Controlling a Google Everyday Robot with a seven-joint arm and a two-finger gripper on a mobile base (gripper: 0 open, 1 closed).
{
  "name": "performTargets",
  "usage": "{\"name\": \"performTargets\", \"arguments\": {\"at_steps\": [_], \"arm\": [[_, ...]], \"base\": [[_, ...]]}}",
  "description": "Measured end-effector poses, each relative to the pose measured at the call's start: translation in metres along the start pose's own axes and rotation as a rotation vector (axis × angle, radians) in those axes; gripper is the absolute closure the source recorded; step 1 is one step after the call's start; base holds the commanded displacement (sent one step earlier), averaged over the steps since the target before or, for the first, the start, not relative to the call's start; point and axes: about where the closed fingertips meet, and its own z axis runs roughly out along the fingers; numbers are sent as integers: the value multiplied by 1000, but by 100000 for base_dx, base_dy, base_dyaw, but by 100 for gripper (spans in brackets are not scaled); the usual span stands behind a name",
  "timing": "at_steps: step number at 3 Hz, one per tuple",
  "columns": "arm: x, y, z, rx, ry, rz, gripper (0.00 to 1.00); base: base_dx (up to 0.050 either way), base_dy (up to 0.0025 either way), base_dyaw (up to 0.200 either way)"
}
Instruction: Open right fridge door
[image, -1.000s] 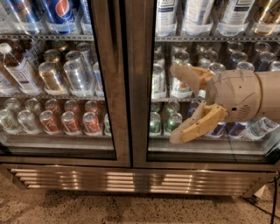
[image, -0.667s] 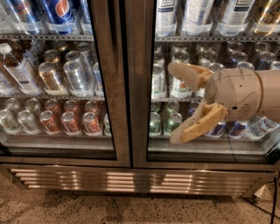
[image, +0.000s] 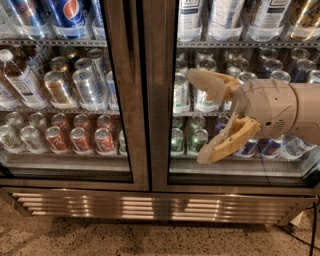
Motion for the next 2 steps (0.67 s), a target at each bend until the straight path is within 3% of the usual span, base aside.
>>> {"name": "performTargets", "arguments": {"at_steps": [1,2], "arm": [[-26,-17,5,17,38,26,0],[-26,-17,6,16,38,26,0]], "base": [[0,0,0],[0,0,0]]}}
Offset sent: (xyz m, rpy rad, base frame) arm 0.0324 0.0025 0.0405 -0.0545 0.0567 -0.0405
